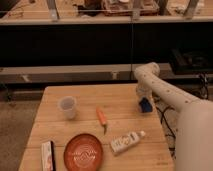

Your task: Wipe the white sponge on the table

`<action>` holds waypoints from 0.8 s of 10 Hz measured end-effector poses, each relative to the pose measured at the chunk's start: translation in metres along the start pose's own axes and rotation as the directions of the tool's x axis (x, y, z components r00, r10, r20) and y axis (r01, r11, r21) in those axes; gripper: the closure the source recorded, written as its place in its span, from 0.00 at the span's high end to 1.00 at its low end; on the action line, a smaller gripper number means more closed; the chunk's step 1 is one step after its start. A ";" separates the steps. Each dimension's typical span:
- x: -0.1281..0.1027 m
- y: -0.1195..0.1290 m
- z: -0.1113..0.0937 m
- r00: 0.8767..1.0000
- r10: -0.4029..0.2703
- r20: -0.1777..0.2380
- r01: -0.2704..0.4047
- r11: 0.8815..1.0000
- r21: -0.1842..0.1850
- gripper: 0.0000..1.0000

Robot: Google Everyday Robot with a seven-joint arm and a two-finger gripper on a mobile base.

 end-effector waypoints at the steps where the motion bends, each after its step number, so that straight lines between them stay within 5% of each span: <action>1: -0.017 -0.003 0.003 1.000 0.006 0.007 -0.006 1.000 0.002 0.00; 4: -0.066 -0.040 0.002 1.000 0.009 0.001 -0.009 0.999 0.047 0.00; 8: -0.086 -0.114 0.002 0.996 -0.084 -0.001 0.084 0.992 0.093 0.00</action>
